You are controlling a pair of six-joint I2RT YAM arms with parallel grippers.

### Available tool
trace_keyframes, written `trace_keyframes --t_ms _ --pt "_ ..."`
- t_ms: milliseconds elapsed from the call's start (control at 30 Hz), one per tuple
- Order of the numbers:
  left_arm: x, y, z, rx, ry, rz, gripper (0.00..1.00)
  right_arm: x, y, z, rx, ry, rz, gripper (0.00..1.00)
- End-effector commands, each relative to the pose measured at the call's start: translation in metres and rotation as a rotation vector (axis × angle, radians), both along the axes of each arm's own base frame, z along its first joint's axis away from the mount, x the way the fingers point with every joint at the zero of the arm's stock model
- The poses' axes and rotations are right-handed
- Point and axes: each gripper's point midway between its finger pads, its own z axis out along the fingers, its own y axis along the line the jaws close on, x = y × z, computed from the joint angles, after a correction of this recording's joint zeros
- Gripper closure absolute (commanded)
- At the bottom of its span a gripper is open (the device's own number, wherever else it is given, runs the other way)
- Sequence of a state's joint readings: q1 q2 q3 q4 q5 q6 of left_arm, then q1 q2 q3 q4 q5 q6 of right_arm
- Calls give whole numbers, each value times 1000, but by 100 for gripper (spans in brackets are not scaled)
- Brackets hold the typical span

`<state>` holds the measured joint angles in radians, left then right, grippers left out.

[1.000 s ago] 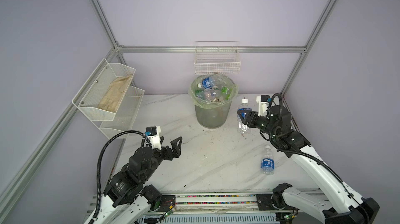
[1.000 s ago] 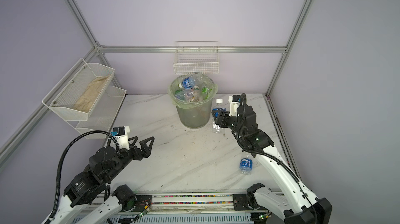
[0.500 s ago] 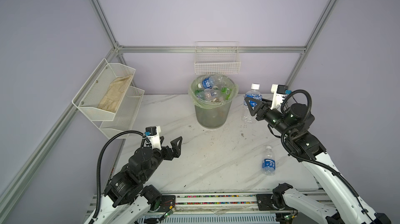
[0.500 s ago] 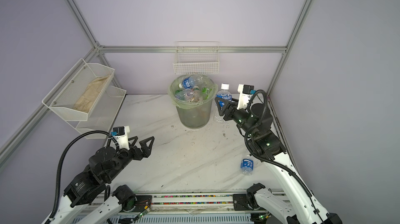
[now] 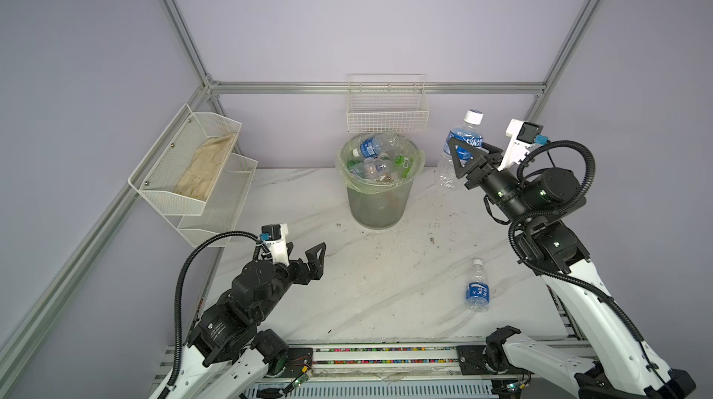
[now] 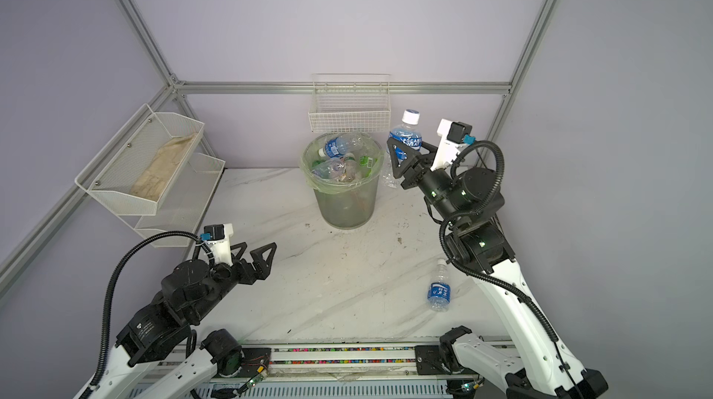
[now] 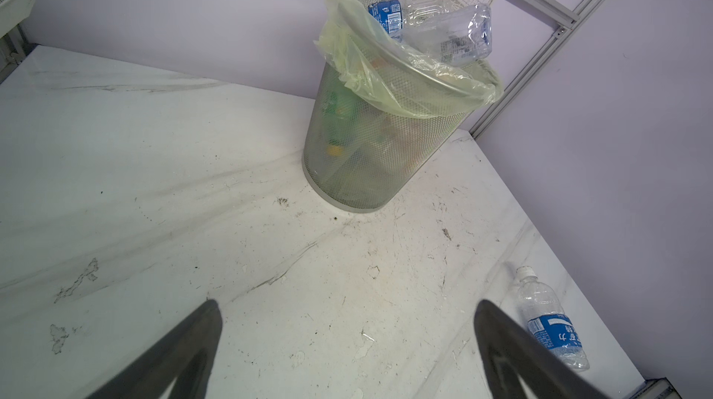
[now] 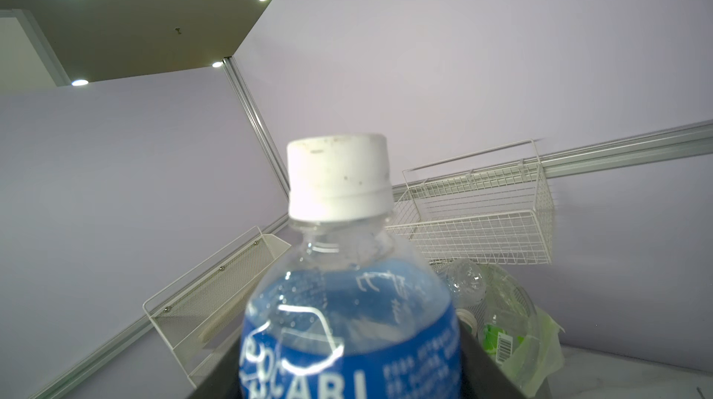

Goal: Throw the plastic bottles in the bin
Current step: 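Lift the Pocari Sweat bottle with the right gripper over the wastebasket, then open the right gripper to drop the Pocari Sweat bottle into the wastebasket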

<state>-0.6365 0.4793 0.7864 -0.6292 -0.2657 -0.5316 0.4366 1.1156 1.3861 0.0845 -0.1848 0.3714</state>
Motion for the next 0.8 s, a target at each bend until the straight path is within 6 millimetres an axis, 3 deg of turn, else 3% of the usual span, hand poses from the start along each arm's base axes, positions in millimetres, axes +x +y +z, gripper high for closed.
trace_keyframes --t_ms 0,67,100,133,167,233,267,333,533,767 --pt "4 -4 -3 -3 -8 -3 0 43 12 -4 -10 26 -34 99" --pt "3 -3 -3 -6 -10 -4 0 72 27 -20 -29 92 -24 99" --pt "2 -2 -1 -9 -14 -2 0 94 40 -39 -59 146 -9 98" --pt "2 -1 -1 -9 -15 0 0 110 48 -54 -77 187 -8 90" --pt "1 0 0 -10 -18 5 0 127 56 -74 -96 247 -8 70" --pt "-1 2 1 -11 -20 7 0 150 66 -108 -153 344 -17 20" --pt "-2 3 2 -10 -22 11 0 154 69 -118 -176 359 -31 3" --pt "-4 6 2 -8 -23 16 0 153 69 -120 -170 343 -48 3" --pt "-5 11 2 10 -28 32 0 131 61 -91 -162 277 -36 3" --pt "4 -1 2 13 -15 5 0 99 42 -61 -137 213 -51 3"
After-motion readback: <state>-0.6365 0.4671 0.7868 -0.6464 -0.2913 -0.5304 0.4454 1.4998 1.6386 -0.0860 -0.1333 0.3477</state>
